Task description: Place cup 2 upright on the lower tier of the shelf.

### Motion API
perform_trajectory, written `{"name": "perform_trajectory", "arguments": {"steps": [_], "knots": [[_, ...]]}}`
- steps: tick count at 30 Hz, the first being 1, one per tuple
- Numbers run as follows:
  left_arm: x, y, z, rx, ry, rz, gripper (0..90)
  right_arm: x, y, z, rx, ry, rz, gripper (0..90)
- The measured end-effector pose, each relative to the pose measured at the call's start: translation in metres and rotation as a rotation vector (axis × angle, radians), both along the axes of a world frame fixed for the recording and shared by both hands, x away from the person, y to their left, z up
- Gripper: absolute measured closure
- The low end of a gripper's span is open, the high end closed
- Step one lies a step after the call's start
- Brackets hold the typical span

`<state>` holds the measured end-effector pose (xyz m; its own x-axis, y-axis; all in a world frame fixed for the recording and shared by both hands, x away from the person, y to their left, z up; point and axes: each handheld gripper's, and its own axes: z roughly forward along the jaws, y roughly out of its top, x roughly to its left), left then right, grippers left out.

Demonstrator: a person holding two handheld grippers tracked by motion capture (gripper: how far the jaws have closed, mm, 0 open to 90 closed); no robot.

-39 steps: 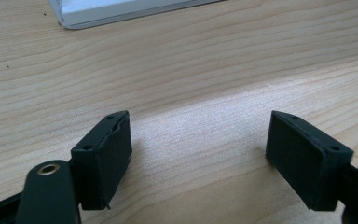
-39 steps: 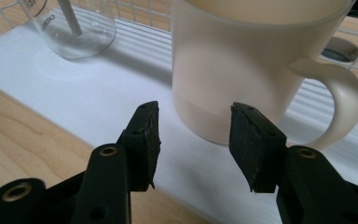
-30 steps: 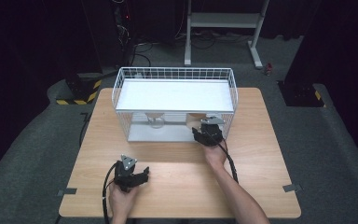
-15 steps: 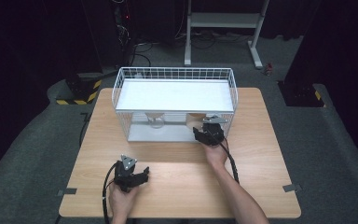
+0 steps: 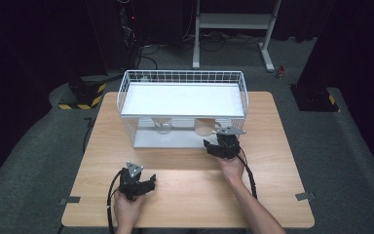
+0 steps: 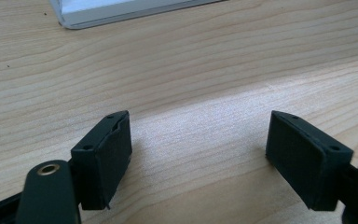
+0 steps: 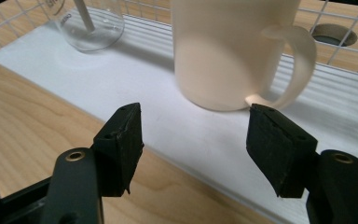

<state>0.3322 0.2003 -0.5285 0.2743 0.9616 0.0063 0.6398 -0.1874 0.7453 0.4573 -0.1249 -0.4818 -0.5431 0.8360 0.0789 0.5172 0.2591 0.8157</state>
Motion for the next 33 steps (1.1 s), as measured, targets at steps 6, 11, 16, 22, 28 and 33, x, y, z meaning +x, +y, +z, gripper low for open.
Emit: {"name": "perform_trajectory", "arguments": {"steps": [6,11,16,22,28,33], "knots": [[0.000,0.000,0.000,0.000,0.000,0.000,22.7,-0.012,-0.010,0.005,0.027,-0.005,0.028,35.5],[0.000,0.000,0.000,0.000,0.000,0.000,22.7,-0.021,-0.018,0.009,0.042,-0.008,0.050,35.0],[0.000,0.000,0.000,0.000,0.000,0.000,22.7,-0.032,-0.028,0.013,0.068,-0.025,0.058,35.2],[0.000,0.000,0.000,-0.001,0.000,0.000,22.6,-0.041,-0.043,0.016,0.081,-0.037,0.051,35.5],[0.000,0.000,0.000,0.000,0.000,-0.001,22.6,-0.049,-0.056,0.021,0.099,-0.051,0.050,35.7],[0.000,0.000,0.000,0.004,0.005,-0.011,21.8,-0.057,-0.066,0.024,0.116,-0.058,0.051,36.2]]}}
